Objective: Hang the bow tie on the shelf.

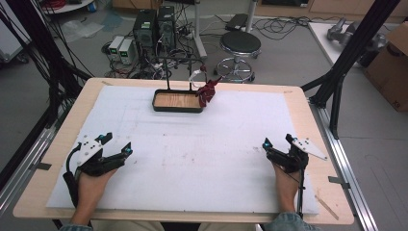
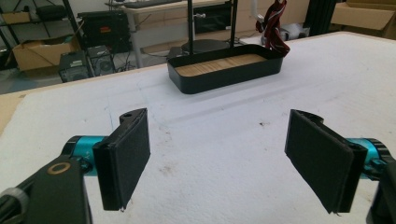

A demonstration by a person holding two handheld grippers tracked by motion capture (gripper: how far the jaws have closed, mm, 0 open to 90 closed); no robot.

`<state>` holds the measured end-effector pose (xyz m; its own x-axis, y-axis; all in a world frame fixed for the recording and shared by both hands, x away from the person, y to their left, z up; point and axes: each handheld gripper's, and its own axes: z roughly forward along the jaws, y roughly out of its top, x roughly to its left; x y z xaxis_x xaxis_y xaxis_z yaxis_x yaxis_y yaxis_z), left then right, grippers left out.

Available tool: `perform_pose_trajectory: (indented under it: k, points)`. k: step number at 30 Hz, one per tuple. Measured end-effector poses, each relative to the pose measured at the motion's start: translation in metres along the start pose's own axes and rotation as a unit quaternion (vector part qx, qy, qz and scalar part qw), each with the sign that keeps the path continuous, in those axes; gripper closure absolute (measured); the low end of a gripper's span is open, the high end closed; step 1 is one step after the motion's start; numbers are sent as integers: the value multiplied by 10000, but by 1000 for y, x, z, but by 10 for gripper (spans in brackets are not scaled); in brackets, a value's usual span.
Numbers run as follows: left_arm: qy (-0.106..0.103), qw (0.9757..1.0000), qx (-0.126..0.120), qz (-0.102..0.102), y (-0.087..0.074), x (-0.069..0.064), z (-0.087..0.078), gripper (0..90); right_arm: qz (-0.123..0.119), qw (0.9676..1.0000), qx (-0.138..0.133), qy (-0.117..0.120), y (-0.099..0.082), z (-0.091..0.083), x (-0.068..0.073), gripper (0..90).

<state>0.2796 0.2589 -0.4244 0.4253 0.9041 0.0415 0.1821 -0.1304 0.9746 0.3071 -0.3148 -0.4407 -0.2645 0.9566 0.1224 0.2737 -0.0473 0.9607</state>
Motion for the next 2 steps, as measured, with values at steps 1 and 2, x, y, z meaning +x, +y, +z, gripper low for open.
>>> perform_pose_trajectory:
  k: [1,2]
  points:
    - [-6,10000,12,-5,-1,0,0,225,-7,10000,-4,3,0,0,0,102]
    - [-2,10000,32,-14,-1,0,0,225,4,10000,-2,-1,0,0,0,102]
